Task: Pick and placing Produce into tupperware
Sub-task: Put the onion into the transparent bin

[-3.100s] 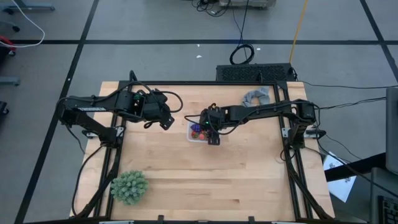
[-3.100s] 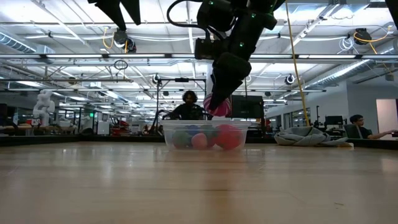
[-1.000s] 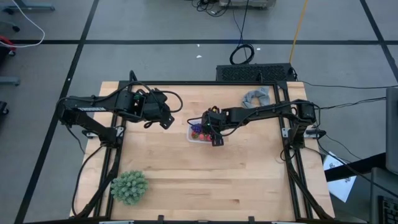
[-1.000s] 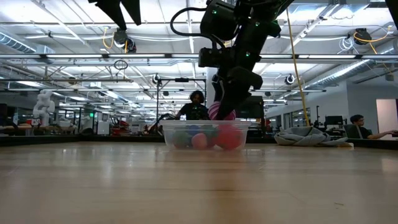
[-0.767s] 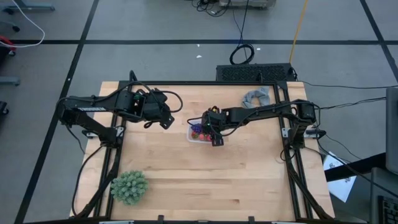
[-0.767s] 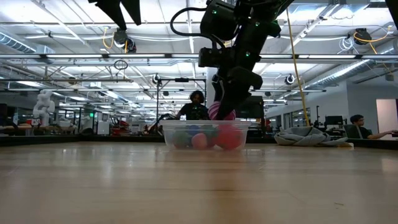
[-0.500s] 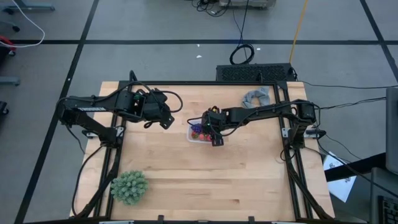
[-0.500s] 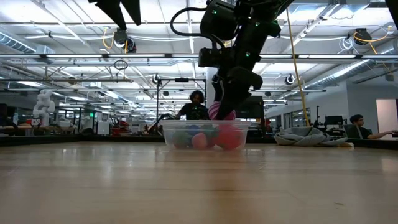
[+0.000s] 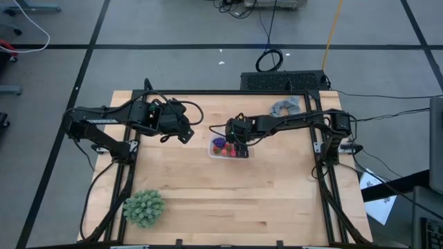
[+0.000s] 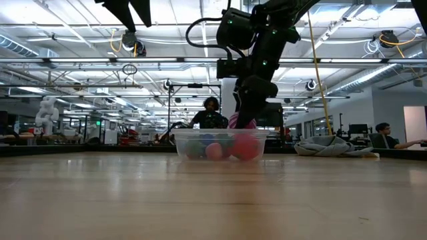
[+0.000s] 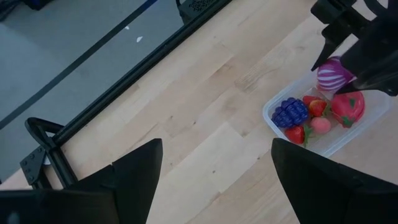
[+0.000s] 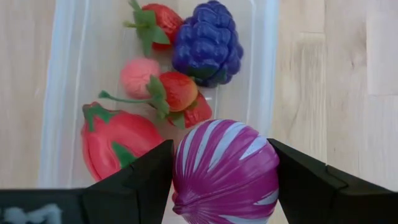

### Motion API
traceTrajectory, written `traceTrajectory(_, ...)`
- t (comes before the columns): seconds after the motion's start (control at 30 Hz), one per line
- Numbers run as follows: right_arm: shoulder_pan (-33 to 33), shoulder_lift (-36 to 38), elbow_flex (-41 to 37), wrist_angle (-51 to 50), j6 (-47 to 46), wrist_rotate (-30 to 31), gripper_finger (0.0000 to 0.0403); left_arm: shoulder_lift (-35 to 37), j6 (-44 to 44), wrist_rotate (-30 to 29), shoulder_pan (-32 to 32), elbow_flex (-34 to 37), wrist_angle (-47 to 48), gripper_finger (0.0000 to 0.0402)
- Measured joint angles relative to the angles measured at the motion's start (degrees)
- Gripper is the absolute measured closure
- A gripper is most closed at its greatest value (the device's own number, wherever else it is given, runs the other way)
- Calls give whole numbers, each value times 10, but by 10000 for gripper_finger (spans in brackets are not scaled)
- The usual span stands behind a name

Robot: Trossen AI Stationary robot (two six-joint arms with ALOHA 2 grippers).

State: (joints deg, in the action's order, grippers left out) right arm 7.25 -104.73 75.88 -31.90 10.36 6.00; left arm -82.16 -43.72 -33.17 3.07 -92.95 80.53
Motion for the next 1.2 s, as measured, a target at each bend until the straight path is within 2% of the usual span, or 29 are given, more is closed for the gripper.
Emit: traceTrajectory(1.2,0,0,0,13,-3,-3,167,0,-2,-5,0,0,-2,94)
